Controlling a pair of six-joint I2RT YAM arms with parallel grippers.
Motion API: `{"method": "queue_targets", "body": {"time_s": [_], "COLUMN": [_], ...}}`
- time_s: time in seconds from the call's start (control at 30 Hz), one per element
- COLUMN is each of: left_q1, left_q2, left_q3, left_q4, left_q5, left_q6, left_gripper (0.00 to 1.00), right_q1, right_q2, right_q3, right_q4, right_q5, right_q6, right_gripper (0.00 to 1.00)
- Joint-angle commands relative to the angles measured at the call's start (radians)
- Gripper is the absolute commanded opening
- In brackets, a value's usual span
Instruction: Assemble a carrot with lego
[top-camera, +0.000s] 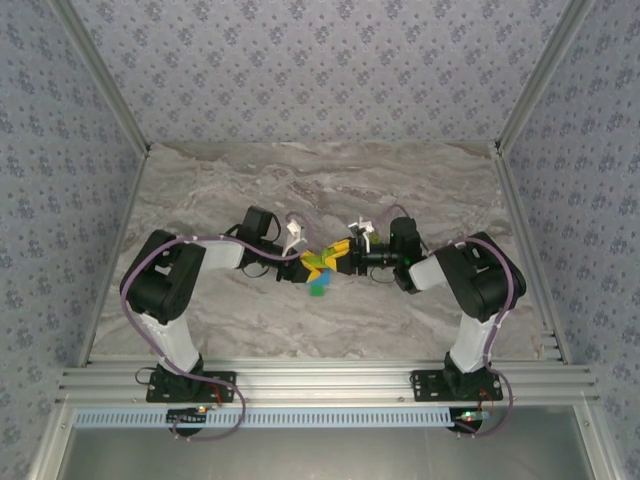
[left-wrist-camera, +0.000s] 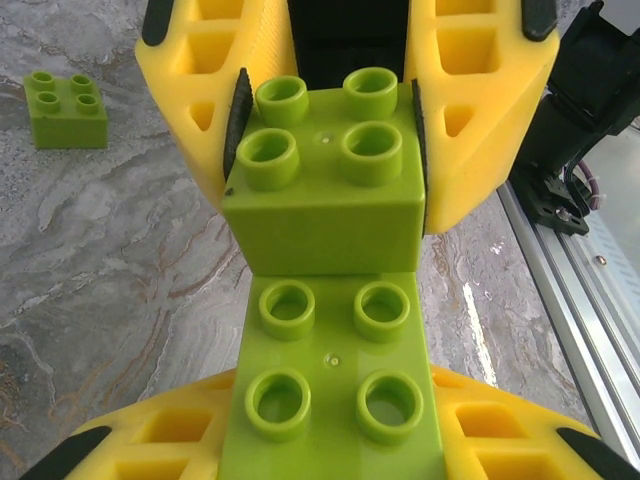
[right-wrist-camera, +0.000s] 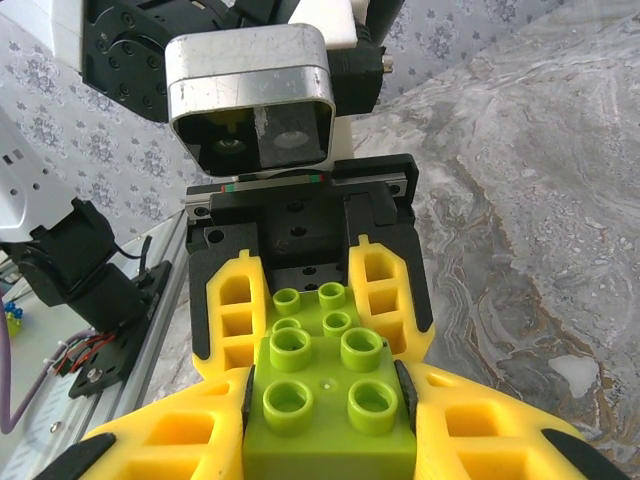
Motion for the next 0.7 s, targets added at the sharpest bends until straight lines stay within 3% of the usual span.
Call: {"method": "queue_targets", "body": {"time_s": [0.0,0.67], "left_q1": [0.029,0.029], "left_q2": [0.016,-0.007], "left_q3": [-0.009,-0.028], "left_q4": [0.046,0.061], "left_q5": [-0.027,-0.028], "left_q6": [-0.011,-0.005], "left_gripper": [0.0,0.0], "right_q1": [0.003,-0.04], "right_q2": [0.044,0.057], "right_q3": [-0.043,-0.058], "right_q4": [-0.028,-0.041], "right_q5": [0.004,-0.054], "right_q6": [0.011,0.018], "right_gripper": [0.22,0.21]}}
